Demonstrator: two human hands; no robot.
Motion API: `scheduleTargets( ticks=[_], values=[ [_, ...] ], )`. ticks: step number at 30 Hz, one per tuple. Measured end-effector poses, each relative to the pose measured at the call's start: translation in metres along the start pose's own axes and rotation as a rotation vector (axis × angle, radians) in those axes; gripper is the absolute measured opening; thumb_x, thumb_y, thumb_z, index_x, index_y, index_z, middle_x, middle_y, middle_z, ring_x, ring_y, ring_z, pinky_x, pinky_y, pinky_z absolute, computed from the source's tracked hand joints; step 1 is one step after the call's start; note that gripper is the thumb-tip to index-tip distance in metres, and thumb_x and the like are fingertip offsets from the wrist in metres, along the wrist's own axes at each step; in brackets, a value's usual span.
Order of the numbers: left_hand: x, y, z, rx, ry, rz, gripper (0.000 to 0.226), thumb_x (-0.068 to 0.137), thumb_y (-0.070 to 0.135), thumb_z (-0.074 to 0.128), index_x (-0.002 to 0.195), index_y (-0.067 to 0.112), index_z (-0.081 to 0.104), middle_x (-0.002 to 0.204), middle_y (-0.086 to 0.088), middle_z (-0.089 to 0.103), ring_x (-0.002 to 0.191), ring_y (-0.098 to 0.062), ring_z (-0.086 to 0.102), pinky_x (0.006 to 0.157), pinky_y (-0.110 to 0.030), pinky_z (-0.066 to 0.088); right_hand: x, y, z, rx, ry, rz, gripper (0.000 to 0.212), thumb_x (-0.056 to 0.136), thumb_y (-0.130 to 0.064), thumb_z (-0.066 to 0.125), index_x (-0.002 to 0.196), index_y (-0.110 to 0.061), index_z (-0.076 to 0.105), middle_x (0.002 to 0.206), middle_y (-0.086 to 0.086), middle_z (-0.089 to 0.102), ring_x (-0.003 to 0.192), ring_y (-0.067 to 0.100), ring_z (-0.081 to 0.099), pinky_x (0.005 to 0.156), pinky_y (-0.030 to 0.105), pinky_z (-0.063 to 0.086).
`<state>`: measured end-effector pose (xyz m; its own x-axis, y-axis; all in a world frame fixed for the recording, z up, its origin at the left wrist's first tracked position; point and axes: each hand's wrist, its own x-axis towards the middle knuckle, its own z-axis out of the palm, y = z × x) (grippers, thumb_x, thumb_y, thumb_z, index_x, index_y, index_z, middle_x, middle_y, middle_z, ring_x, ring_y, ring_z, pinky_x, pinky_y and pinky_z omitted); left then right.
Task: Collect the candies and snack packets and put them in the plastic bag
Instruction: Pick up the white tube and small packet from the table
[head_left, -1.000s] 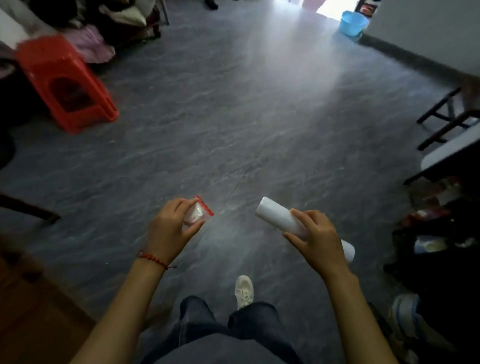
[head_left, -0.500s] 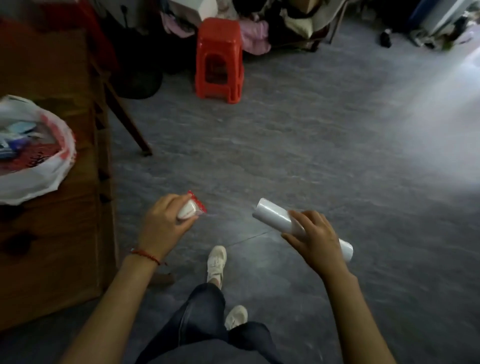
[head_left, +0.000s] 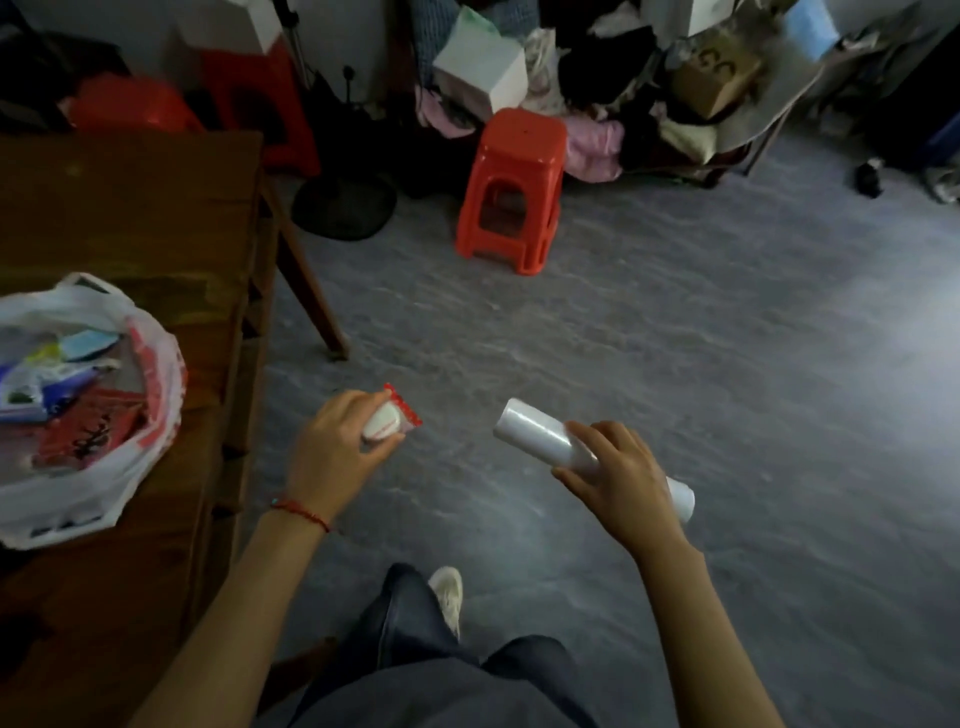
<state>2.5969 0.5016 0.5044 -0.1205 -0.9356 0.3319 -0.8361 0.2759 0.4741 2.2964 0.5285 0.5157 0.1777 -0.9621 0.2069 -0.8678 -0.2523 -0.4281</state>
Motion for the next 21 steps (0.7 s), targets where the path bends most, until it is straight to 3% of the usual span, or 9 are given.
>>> scheduleTargets(
  ticks=[6,13,15,21],
  values=[
    [0.054,-0.019,0.007,0.019,0.051,-0.074,0.045,0.071,0.031,0.063,0.102,-0.002,0.065,0.090,-0.021,0.064,0.088,-0.021,0.048,0.076,-0.029,0.039,0.089,0.013,0.012,0.017,-0.056,-0.093,0.050,0.068,-0.023,0.080,0.113,-0.013,0.060,0.095,0.007,0.059,0.082,0.025,0.056,0.069,0.030,0.041],
    [0.097,-0.038,0.022,0.084,0.148,-0.275,0.049,0.058,0.009,0.085,0.101,-0.004,0.064,0.091,-0.022,0.063,0.086,-0.027,0.056,0.074,-0.030,0.048,0.207,0.029,0.037,0.092,-0.161,-0.300,0.051,0.067,-0.022,0.081,0.112,-0.012,0.060,0.097,0.008,0.060,0.084,0.026,0.057,0.069,0.037,0.047],
    [0.105,-0.040,0.022,0.103,0.198,-0.350,0.048,0.063,0.016,0.081,0.103,-0.003,0.064,0.094,-0.021,0.063,0.090,-0.023,0.052,0.077,-0.028,0.044,0.244,0.027,0.042,0.123,-0.212,-0.398,0.050,0.067,-0.021,0.081,0.112,-0.011,0.061,0.096,0.009,0.060,0.083,0.026,0.057,0.069,0.037,0.048],
    [0.100,-0.041,0.014,0.154,0.338,-0.626,0.052,0.075,0.042,0.057,0.104,0.000,0.064,0.095,-0.018,0.064,0.087,-0.031,0.060,0.078,-0.037,0.050,0.331,0.000,0.068,0.163,-0.389,-0.688,0.052,0.067,-0.023,0.080,0.113,-0.009,0.060,0.095,0.010,0.060,0.081,0.027,0.058,0.070,0.038,0.049]
  ],
)
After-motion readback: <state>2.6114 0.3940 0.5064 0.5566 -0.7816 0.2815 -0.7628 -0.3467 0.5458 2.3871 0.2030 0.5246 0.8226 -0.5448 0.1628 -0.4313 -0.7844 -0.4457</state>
